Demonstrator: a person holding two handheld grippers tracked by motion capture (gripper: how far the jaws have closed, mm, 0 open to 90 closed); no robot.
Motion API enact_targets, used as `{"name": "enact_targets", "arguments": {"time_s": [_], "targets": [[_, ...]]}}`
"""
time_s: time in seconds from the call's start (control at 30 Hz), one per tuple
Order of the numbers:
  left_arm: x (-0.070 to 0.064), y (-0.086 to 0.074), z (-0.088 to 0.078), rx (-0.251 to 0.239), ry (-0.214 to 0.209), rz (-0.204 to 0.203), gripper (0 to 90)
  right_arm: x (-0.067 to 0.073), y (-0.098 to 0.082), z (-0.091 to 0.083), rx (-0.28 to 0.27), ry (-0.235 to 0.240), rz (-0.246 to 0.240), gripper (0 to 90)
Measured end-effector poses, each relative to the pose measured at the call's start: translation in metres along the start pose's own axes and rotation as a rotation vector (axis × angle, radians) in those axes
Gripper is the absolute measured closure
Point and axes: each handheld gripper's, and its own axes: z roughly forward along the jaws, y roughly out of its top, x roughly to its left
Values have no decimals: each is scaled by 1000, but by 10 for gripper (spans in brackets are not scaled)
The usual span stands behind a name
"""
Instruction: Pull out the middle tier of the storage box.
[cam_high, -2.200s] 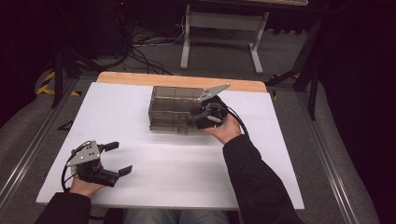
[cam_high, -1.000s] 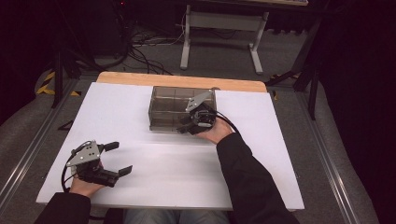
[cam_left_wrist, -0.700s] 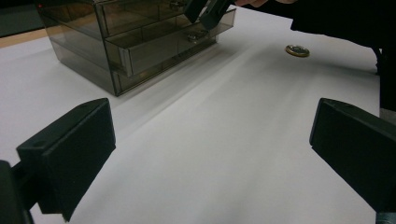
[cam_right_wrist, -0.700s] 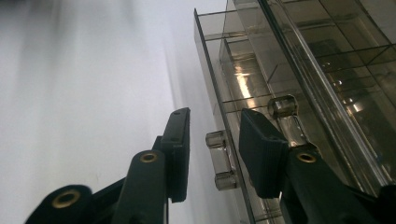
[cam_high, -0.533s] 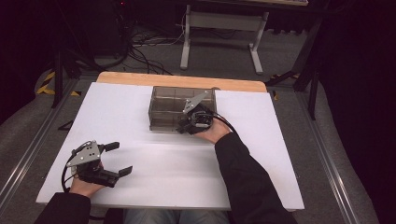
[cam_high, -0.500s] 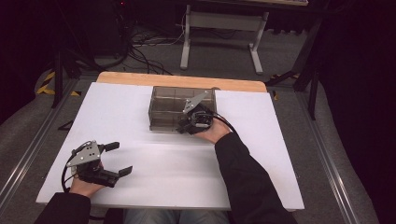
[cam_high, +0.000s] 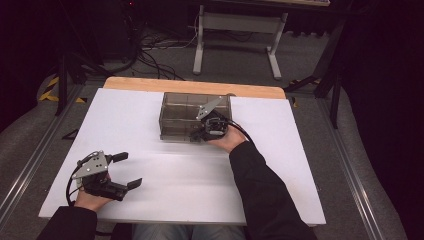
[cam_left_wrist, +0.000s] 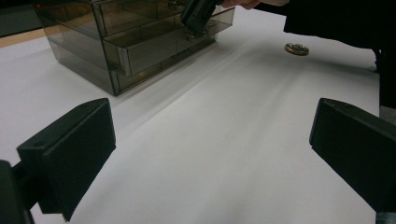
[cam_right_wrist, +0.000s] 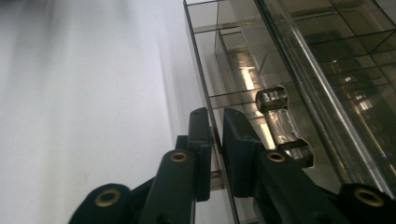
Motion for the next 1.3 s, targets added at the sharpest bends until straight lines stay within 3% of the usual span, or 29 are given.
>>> {"name": "enact_targets", "arguments": {"time_s": [1.3], "targets": [[0, 0, 0, 0, -4, 2, 11, 2, 2, 1, 24, 16, -28, 861]]}}
